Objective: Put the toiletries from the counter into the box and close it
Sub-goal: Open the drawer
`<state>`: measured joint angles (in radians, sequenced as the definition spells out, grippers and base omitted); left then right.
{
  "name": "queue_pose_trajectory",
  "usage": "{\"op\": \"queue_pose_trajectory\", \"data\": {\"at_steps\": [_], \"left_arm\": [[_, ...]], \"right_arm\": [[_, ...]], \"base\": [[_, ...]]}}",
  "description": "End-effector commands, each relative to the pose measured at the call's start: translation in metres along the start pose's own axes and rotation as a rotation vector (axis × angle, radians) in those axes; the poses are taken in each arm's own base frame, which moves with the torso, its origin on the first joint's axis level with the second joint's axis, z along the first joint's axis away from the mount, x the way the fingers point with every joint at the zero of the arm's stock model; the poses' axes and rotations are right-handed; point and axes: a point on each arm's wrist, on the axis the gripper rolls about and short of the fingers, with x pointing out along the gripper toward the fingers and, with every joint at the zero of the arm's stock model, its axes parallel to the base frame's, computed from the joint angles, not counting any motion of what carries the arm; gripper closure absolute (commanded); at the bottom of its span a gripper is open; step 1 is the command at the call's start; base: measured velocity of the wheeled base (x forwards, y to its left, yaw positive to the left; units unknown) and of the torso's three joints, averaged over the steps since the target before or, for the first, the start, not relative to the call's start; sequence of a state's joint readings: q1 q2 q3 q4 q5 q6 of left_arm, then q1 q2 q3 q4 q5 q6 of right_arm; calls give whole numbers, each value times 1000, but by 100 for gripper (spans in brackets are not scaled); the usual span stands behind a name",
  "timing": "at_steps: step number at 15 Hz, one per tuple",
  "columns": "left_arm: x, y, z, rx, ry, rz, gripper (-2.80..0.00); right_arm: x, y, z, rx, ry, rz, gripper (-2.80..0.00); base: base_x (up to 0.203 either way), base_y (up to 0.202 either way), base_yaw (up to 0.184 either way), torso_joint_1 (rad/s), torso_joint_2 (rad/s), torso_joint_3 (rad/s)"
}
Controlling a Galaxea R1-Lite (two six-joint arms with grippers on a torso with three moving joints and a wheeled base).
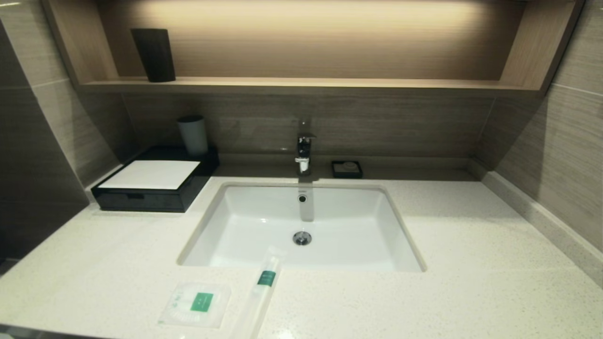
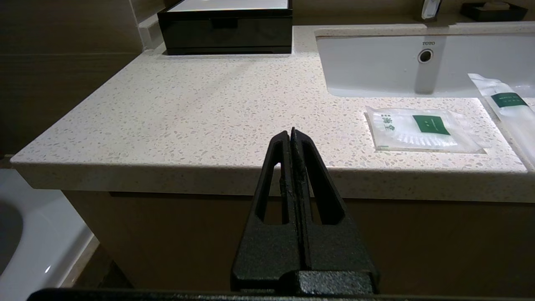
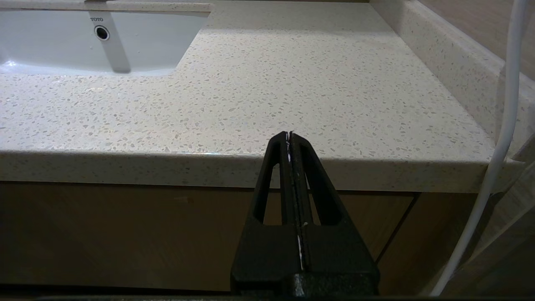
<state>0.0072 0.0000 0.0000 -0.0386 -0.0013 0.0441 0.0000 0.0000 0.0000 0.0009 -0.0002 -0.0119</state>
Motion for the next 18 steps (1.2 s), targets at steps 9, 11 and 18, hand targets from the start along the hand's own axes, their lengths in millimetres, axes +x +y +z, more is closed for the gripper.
{"op": "queue_pose_trajectory", "data": {"at_steps": [9,11,18], "left_arm": [[1,0,-5,-1,19,-2,0],[1,0,-5,-3,19,-4,0],[1,0,-5,0,20,-2,0]], "right_arm": [[0,0,0,0,0,1,0],[0,0,0,0,-1,0,0],[0,0,0,0,0,1,0]], "base": [[0,0,0,0,0,0],[0,0,0,0,0,0],[0,0,0,0,0,0]]}}
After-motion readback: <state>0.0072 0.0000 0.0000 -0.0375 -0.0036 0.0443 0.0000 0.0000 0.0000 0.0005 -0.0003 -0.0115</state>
